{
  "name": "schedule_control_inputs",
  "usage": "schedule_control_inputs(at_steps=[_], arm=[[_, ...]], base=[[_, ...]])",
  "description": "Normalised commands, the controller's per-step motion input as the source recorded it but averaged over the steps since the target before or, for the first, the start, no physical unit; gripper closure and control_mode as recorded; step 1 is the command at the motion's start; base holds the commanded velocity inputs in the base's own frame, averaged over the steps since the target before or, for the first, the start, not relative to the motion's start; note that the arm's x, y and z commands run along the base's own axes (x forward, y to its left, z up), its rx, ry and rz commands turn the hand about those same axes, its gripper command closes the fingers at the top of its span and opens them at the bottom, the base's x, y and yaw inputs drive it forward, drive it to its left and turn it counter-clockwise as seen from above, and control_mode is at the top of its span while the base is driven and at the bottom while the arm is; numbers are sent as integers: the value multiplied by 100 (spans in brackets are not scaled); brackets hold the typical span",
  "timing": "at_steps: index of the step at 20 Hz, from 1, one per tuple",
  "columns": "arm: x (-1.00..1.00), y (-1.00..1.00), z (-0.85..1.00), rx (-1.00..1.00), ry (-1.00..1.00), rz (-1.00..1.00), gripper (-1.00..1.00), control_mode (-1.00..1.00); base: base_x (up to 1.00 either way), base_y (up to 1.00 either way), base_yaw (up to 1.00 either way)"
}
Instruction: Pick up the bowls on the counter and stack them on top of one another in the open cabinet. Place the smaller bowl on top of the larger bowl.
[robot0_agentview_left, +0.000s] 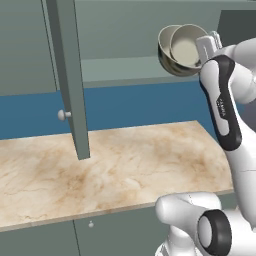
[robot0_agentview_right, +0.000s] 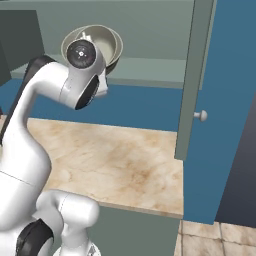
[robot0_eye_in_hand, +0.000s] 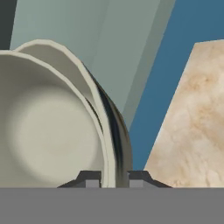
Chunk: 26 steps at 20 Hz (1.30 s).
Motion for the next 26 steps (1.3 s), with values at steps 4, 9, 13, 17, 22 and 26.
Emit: schedule_control_inputs(at_steps=[4, 9, 13, 17, 22, 26], arm=[[43, 0, 2, 0, 4, -3, 100, -100], [43, 0, 6, 3, 6, -3, 100, -100], [19, 0, 11, 10, 4, 0, 100, -100], [7, 0, 1, 1, 2, 0, 100, -100], [7, 0, 0, 0, 1, 0, 100, -100], [32, 4, 0, 0, 6, -1, 100, -100]], base=[[0, 0, 0], [0, 0, 0], [0, 0, 0], [0, 0, 0], [0, 0, 0], [0, 0, 0]])
